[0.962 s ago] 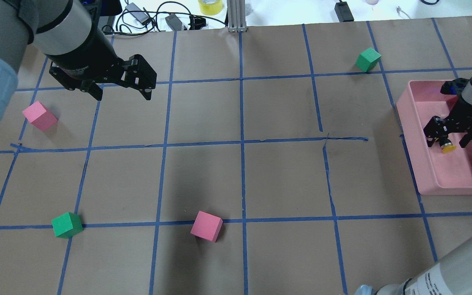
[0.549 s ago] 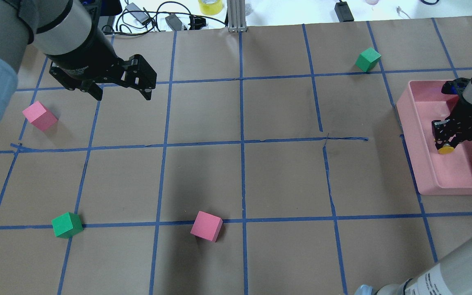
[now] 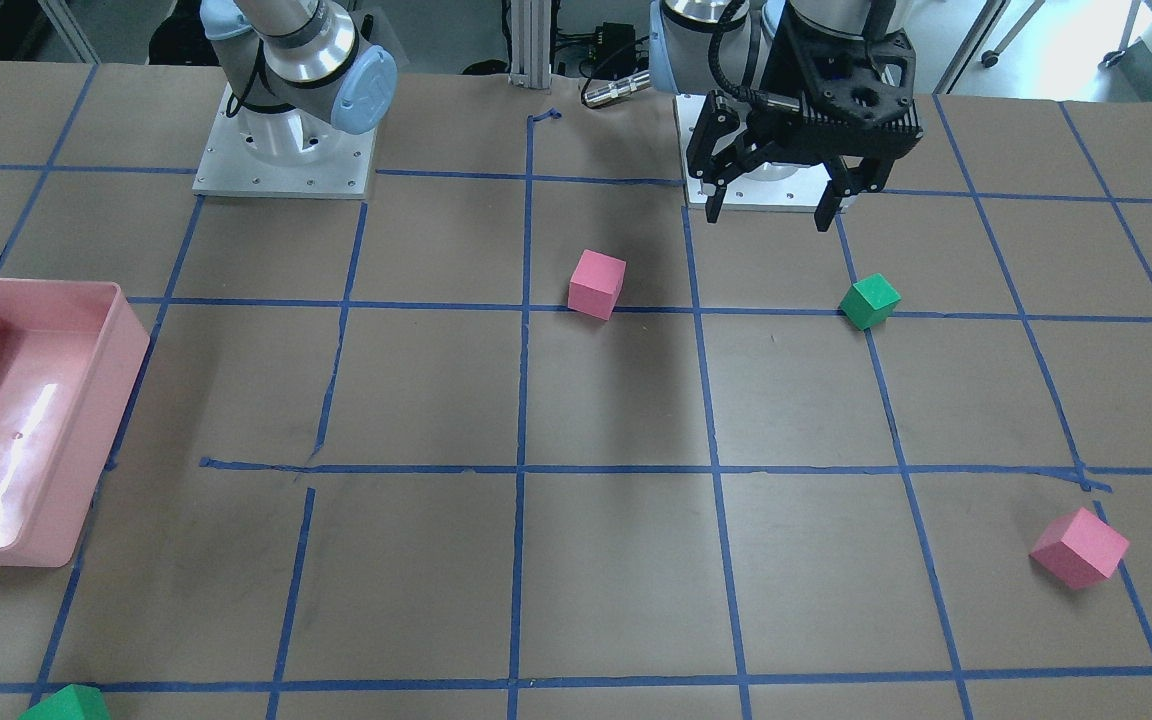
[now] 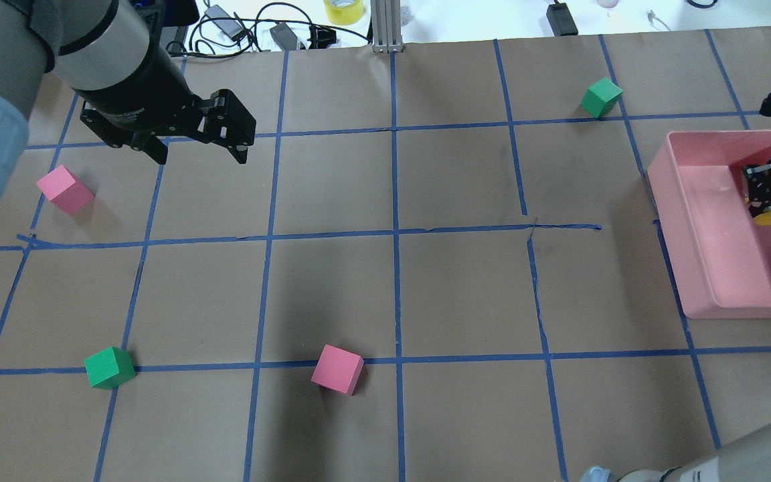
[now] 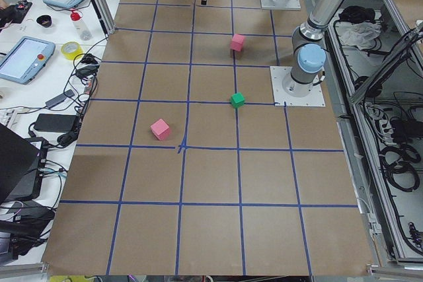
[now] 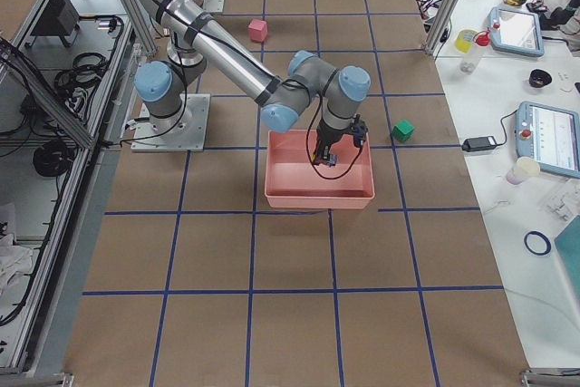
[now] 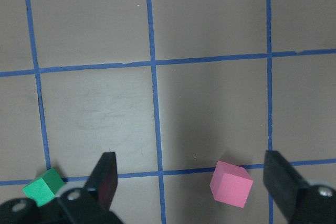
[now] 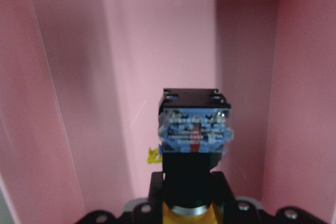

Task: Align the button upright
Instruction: 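Lift the switch out of the tray and carry it toward the table center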

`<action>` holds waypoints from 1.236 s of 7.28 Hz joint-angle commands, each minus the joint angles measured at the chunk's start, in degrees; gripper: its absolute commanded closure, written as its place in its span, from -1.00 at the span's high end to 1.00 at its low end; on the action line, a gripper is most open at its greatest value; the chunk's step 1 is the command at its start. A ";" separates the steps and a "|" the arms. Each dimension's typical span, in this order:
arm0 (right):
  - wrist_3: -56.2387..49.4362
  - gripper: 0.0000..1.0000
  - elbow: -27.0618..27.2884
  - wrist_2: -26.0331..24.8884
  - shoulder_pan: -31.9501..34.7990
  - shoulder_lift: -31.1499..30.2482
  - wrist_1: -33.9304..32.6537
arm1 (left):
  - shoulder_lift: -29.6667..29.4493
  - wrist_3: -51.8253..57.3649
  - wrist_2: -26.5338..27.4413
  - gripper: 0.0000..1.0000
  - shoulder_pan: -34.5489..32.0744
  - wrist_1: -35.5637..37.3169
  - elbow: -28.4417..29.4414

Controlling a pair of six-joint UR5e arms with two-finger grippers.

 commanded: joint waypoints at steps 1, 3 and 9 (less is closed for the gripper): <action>0.05 -1.00 -7.56 2.40 0.86 -0.66 7.50 | 0.00 0.00 0.00 1.00 0.00 0.00 0.00; 0.49 -1.00 -8.03 4.26 7.14 -2.76 10.70 | 0.00 0.00 0.00 1.00 0.00 0.00 0.00; 32.89 -1.00 -9.25 9.72 41.08 9.22 -9.72 | 0.00 0.00 0.00 1.00 0.00 0.00 0.00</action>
